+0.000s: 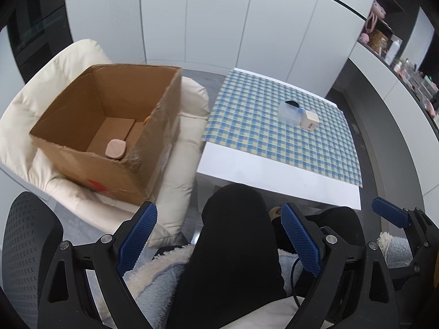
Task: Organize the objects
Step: 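Move both tools over to the checked table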
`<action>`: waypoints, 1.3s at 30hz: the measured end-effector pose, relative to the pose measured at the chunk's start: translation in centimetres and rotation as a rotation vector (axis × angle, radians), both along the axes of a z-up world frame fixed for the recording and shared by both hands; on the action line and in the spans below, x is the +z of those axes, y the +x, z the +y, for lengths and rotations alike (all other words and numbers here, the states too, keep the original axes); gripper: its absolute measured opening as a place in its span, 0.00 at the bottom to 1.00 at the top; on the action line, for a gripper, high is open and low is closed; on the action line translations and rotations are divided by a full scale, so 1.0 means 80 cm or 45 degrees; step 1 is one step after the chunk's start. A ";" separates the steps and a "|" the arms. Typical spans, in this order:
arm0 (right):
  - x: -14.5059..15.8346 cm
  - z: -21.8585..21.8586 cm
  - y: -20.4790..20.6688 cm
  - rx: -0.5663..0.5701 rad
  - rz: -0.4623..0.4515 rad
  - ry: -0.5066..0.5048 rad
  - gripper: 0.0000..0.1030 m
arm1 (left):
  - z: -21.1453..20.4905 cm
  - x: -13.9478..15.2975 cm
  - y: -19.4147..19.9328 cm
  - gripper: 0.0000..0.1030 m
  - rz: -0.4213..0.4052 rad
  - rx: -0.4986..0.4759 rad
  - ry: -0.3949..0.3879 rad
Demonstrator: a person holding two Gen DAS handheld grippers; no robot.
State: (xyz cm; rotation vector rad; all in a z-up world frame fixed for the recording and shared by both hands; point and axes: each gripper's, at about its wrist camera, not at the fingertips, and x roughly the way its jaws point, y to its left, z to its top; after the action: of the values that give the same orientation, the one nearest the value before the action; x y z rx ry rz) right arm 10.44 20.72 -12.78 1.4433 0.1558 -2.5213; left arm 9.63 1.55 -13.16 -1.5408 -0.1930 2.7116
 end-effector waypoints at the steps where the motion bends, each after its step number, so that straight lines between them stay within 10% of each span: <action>1: 0.000 0.005 0.000 -0.013 -0.001 -0.001 0.98 | 0.003 -0.001 -0.001 0.90 -0.001 -0.010 0.001; 39: -0.015 0.161 0.017 -0.425 -0.037 -0.031 0.98 | 0.139 -0.007 -0.022 0.90 -0.020 -0.309 -0.013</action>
State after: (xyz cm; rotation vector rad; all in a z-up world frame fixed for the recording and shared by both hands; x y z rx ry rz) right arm 11.77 33.60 -13.96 1.6112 -0.1323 -2.7446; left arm 7.84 12.66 -13.72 -1.4797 0.0085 2.5176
